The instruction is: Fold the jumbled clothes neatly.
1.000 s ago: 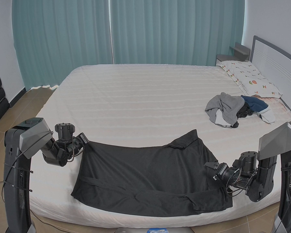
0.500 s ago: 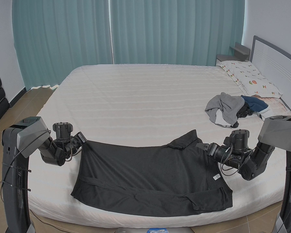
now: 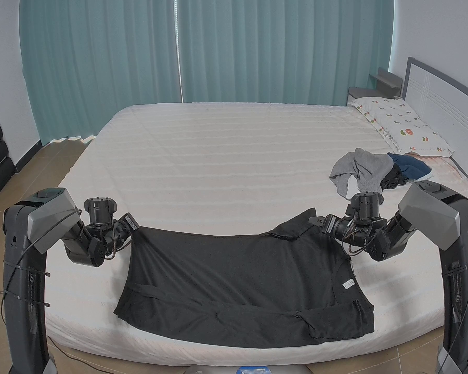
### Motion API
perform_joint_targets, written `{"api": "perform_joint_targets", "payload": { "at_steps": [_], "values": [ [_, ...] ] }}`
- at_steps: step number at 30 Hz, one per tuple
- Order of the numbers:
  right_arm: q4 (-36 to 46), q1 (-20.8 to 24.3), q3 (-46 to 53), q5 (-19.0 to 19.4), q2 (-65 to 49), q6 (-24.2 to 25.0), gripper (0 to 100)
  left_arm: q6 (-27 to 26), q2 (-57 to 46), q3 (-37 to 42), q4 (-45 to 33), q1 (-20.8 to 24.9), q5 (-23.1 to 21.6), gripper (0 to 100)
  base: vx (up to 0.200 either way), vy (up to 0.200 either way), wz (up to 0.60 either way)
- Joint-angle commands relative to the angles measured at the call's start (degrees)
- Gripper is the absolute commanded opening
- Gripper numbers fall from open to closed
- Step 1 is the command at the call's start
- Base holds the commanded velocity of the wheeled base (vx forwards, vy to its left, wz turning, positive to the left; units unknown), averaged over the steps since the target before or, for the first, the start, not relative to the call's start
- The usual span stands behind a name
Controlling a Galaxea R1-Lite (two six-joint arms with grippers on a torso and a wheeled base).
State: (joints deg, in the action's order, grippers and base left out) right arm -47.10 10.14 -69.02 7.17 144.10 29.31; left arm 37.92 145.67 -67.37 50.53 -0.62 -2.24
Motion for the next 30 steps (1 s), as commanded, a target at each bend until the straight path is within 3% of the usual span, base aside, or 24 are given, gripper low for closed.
{"api": "perform_joint_targets", "payload": {
  "at_steps": [1,19,27,30],
  "values": [
    [2.9,-1.5,-7.0,0.0,5.6,-0.2,100,0.0,0.4,-0.3,-0.1,-0.4,0.0,0,0.0,0.0,0.0],
    [1.6,-2.1,-16.7,-0.4,12.8,0.1,100,-0.3,0.2,0.0,-0.3,-1.0,0.2,0,0.0,0.0,0.0],
    [-0.3,-0.6,-17.9,-0.3,12.9,0.9,100,-0.7,-3.0,-0.1,-8.7,-1.2,1.5,0,0.0,0.0,0.0],
    [-0.3,-0.4,-17.6,-0.3,12.8,0.9,100,-0.7,-3.2,-0.2,-8.5,-1.2,3.0,0,0.0,0.0,0.0]
  ]
}}
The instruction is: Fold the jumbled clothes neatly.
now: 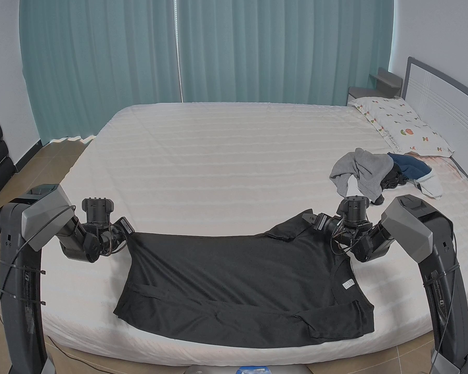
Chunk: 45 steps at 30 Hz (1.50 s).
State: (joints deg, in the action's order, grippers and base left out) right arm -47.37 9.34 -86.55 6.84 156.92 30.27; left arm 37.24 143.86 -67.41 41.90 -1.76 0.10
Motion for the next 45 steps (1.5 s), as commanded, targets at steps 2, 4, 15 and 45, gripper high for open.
{"api": "perform_joint_targets", "payload": {
  "at_steps": [2,4,15,45],
  "values": [
    [0.0,0.4,0.0,0.0,0.0,0.0,100,-0.2,-1.4,-0.4,0.1,-0.1,1.7,0,0.0,0.0,0.0],
    [-0.1,0.4,0.2,0.0,0.0,0.0,100,-0.1,-1.4,-0.7,0.3,-0.1,1.9,0,0.0,0.0,0.0],
    [0.0,1.2,0.9,-0.2,0.0,0.0,100,-0.1,-1.0,-1.1,0.3,-0.4,1.8,0,0.0,0.0,0.0],
    [-4.6,-0.7,7.4,0.3,-4.4,0.1,0,0.0,-1.1,-2.2,0.3,-0.4,1.7,0,0.0,0.0,0.0]
  ]
}}
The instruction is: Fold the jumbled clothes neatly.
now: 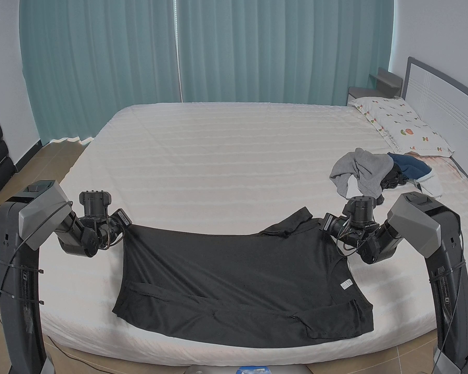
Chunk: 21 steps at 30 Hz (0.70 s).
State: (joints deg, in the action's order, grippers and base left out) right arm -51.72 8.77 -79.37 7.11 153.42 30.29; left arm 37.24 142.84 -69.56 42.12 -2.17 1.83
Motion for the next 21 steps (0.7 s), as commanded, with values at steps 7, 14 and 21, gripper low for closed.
{"api": "perform_joint_targets", "payload": {
  "at_steps": [7,14,21],
  "values": [
    [-2.0,-0.8,-1.0,-0.6,-2.3,0.0,0,0.4,-0.6,-0.8,2.5,-0.7,0.2,0,0.0,0.0,0.0],
    [-3.3,-1.2,-2.0,-1.6,-2.2,0.0,0,0.1,-0.5,-0.3,2.8,-1.1,0.1,0,0.0,0.0,0.0],
    [-3.3,-0.9,-6.2,-4.7,-0.9,0.0,0,0.1,-0.3,-0.3,3.2,-1.0,0.1,0,0.0,0.0,0.0]
  ]
}}
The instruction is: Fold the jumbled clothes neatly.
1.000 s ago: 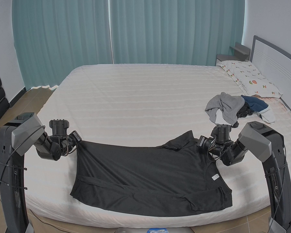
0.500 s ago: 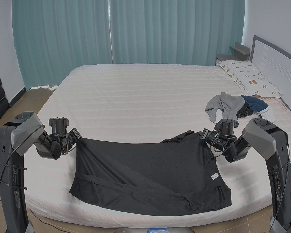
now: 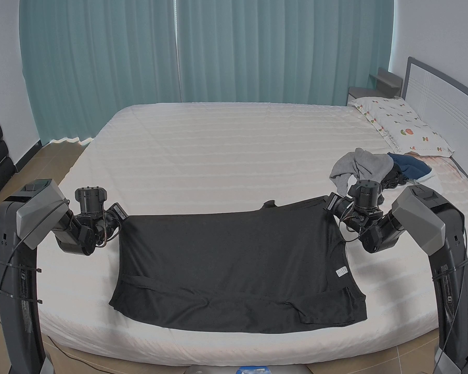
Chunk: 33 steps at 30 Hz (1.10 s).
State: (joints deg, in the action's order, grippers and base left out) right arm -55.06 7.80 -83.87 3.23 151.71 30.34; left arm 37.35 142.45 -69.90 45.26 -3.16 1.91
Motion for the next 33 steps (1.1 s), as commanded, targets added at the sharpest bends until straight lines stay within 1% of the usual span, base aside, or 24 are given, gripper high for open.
{"api": "perform_joint_targets", "payload": {
  "at_steps": [1,7,12,16,18,24,27,33],
  "values": [
    [0.0,0.1,-1.4,-1.0,1.0,-0.1,0,0.0,0.1,0.0,0.2,0.0,0.0,0,0.0,0.0,0.0],
    [-0.3,0.2,-0.9,-1.4,1.5,-0.1,0,-0.1,-0.1,0.0,0.2,0.0,0.0,0,0.0,0.0,0.0],
    [-0.3,0.1,2.2,-1.1,-0.2,-0.2,0,-0.1,-0.6,0.6,0.1,0.0,-0.7,0,0.0,0.0,0.0],
    [-0.4,0.0,5.3,-0.4,-2.4,-0.1,0,-0.2,-1.7,1.7,0.2,0.0,-1.1,0,0.0,0.0,0.0],
    [-0.4,-0.1,7.8,0.5,-4.7,0.1,0,-0.5,-2.3,2.0,0.2,-0.1,-2.0,0,0.0,0.0,0.0],
    [-3.8,-0.5,8.5,0.5,-5.6,1.1,0,-0.4,-2.5,2.8,1.3,-0.2,-3.9,0,0.0,0.0,0.0],
    [-4.5,-0.6,9.3,0.5,-5.0,1.1,0,-0.4,-2.3,3.0,2.9,-0.2,-3.9,0,0.0,0.0,0.0],
    [-4.5,-0.6,9.0,0.5,-3.6,1.1,0,-0.4,-2.3,2.9,3.1,-0.3,-3.9,0,0.0,0.0,0.0]
  ]
}}
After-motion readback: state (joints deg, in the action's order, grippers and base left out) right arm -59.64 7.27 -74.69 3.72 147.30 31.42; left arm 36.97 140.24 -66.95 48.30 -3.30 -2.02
